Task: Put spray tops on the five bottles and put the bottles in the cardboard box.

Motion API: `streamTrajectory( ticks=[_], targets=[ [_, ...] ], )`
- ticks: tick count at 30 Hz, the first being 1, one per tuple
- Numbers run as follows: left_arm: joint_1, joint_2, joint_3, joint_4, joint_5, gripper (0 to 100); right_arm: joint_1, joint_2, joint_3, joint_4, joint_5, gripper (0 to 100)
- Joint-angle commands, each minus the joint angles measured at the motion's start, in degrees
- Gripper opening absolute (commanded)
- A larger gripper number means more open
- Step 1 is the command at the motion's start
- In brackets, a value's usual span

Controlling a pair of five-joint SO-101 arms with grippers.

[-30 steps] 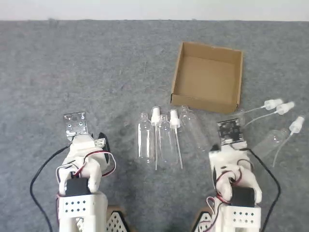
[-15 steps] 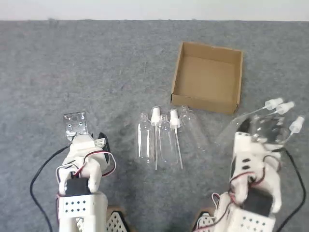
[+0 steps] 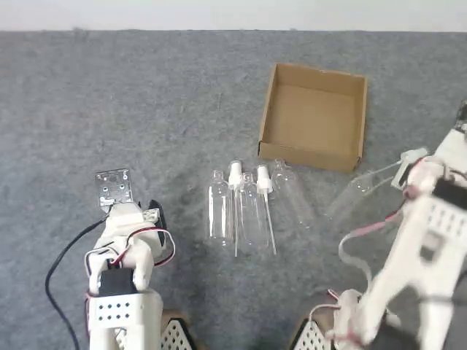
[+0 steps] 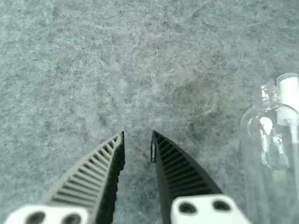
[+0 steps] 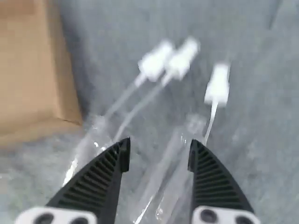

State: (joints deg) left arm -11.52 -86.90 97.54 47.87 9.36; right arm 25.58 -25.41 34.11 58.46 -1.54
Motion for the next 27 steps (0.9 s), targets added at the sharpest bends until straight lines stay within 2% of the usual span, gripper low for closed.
streamTrajectory(
  ticks=[1, 9, 13, 22, 27],
  targets=[
    [0.26, -0.88, -0.57, 0.35, 0.26, 8, 2.42, 9.45, -6.68, 0.48, -1.58, 16.3],
    [0.26, -0.88, -0.57, 0.35, 0.26, 8, 4.09, 20.79, -9.67, 0.48, -3.34, 16.6],
    [0.26, -0.88, -0.57, 0.35, 0.26, 8, 4.18, 21.32, -11.43, -0.84, -2.99, 23.7],
    [0.26, -0.88, -0.57, 0.35, 0.26, 8, 5.05, 27.21, -29.45, -0.75, -2.99, 25.2],
    [0.18, -0.88, -0.57, 0.35, 0.26, 8, 5.05, 33.80, -34.64, 9.89, -2.99, 25.3]
  ],
)
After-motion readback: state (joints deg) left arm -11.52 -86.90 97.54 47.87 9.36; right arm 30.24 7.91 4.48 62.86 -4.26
